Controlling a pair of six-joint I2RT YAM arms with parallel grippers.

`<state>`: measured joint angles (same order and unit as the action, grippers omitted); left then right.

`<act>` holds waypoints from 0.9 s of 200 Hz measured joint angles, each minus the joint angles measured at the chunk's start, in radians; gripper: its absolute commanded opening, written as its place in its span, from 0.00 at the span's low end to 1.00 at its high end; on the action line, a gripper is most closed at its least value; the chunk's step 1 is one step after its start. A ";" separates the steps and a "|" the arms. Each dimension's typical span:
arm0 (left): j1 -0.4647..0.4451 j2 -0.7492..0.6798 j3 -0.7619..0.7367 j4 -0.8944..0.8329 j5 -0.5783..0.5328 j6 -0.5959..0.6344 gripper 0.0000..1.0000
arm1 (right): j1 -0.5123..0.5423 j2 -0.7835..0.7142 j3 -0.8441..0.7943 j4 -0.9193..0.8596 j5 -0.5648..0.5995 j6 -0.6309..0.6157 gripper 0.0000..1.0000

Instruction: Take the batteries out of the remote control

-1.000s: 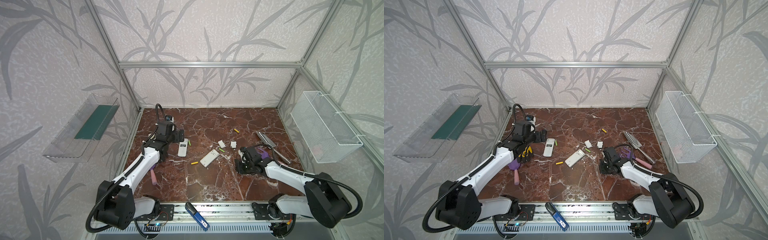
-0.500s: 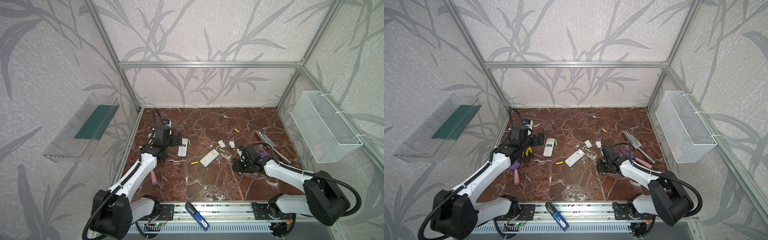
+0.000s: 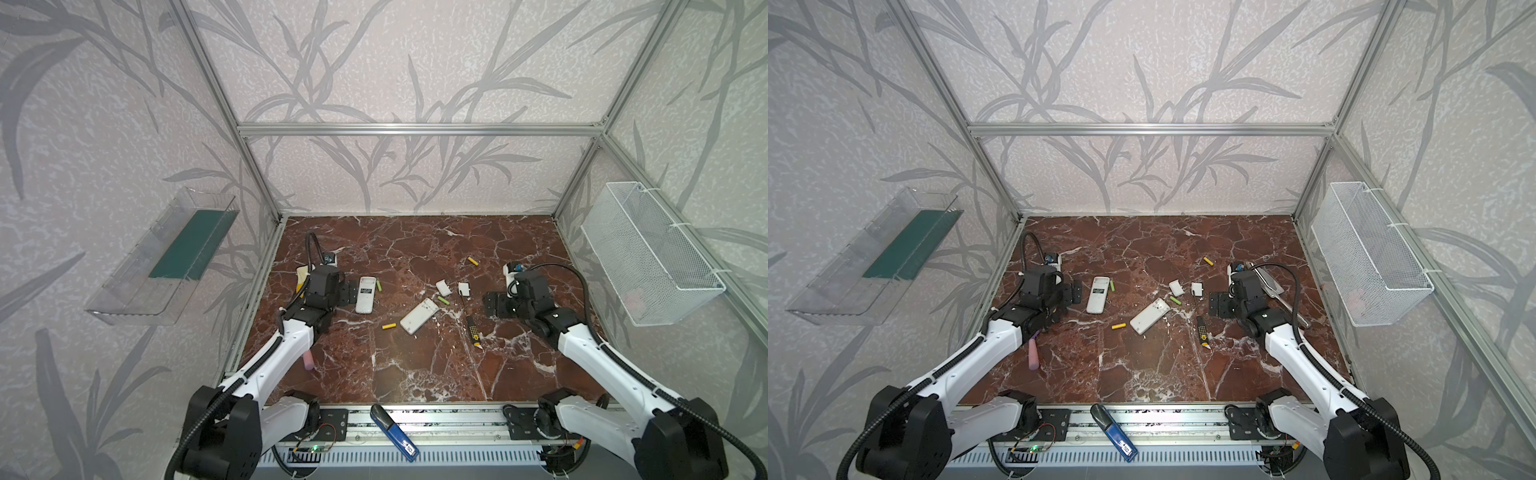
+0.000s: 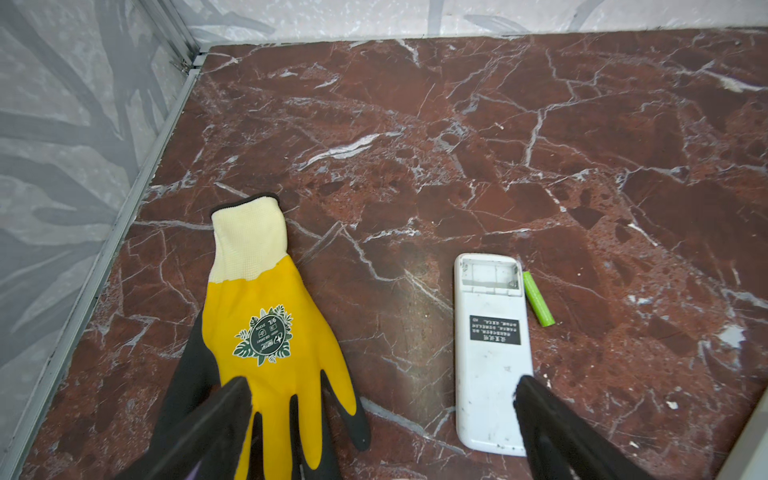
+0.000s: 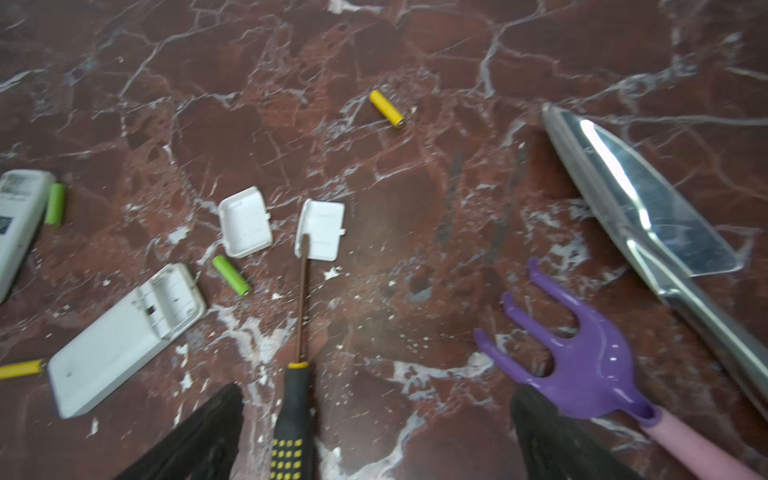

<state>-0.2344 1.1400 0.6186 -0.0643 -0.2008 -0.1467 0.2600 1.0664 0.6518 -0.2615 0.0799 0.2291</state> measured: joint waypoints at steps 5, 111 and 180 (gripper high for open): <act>0.000 0.001 -0.019 0.028 -0.002 0.006 0.99 | -0.023 0.000 -0.009 0.028 0.008 -0.019 0.99; 0.076 0.162 -0.153 0.520 0.051 0.154 0.99 | -0.161 0.331 -0.249 0.782 0.034 -0.200 0.99; 0.145 0.235 -0.185 0.625 0.158 0.151 0.99 | -0.162 0.523 -0.380 1.254 0.024 -0.250 0.99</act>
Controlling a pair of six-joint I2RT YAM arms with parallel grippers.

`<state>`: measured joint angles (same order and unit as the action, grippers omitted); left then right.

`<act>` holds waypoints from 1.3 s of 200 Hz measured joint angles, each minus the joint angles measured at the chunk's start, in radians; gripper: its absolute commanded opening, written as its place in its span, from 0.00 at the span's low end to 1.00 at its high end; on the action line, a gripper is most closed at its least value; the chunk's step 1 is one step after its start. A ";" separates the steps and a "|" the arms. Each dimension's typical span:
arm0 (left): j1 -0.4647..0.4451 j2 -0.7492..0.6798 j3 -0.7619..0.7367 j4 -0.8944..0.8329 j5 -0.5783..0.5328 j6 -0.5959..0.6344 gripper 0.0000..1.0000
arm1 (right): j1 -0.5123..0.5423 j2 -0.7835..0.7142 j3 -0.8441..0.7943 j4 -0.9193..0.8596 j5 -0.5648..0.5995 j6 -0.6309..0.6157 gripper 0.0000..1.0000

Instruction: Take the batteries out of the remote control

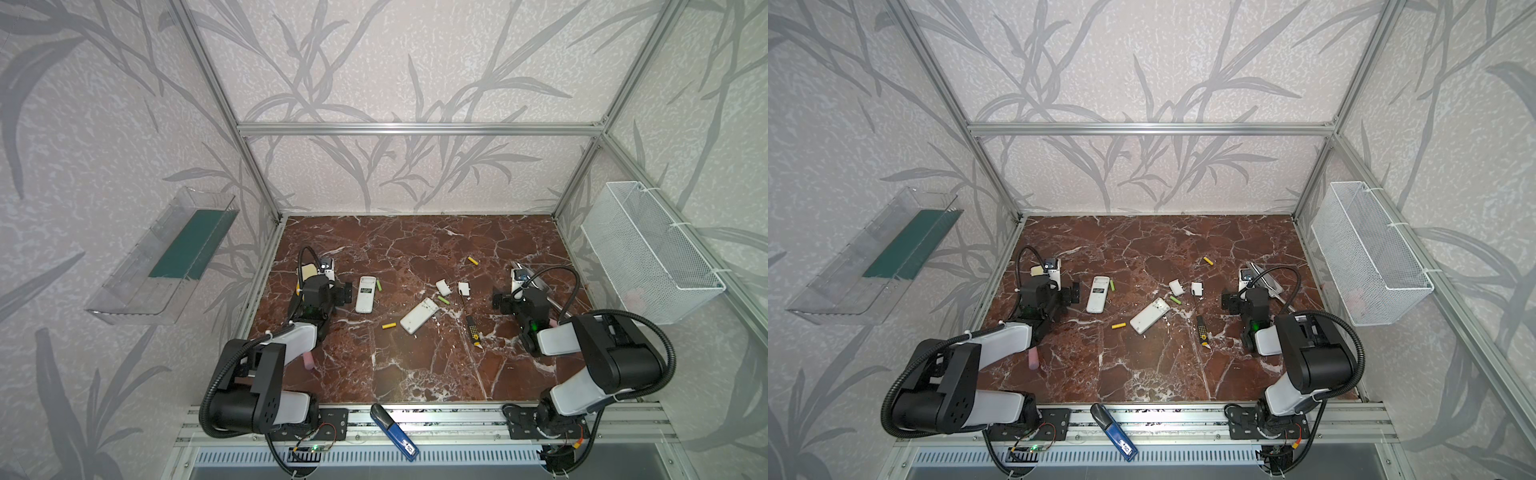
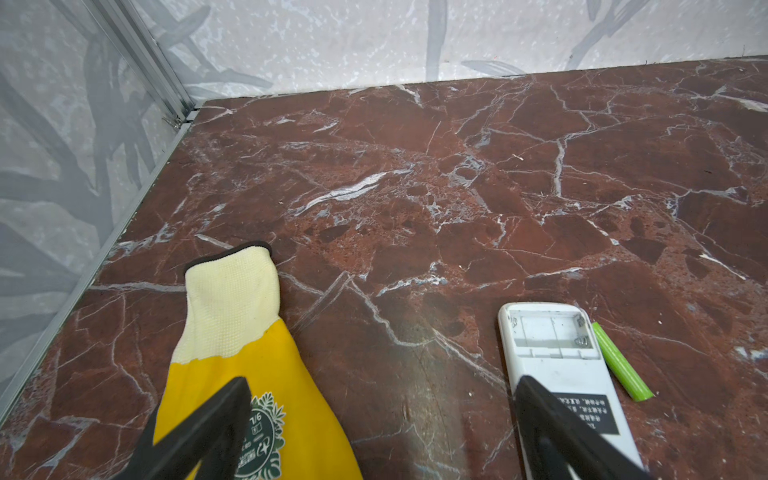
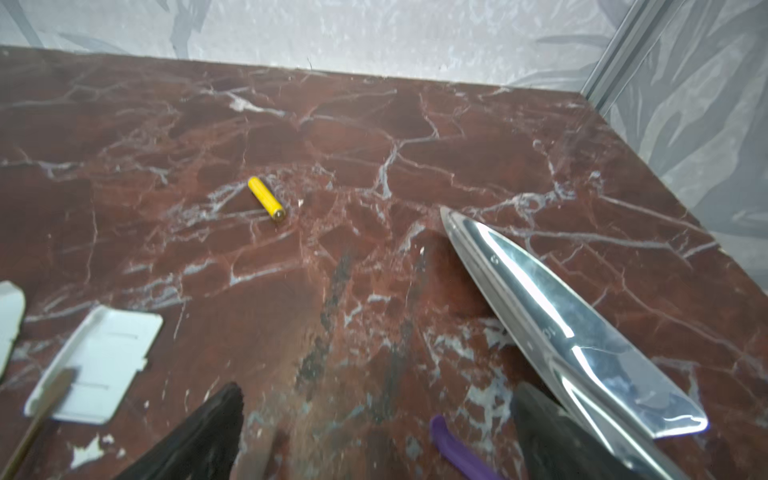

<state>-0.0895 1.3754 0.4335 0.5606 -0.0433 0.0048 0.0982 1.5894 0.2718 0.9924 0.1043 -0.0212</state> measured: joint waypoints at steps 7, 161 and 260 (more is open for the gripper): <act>0.002 -0.001 0.000 0.002 0.004 0.002 0.99 | 0.000 0.002 0.000 0.011 -0.002 -0.004 0.99; 0.138 0.187 -0.106 0.373 0.101 0.002 0.99 | 0.000 0.002 0.072 0.011 -0.027 -0.022 0.99; 0.136 0.187 -0.074 0.372 -0.006 -0.027 0.99 | 0.000 0.002 0.072 0.010 -0.027 -0.025 0.99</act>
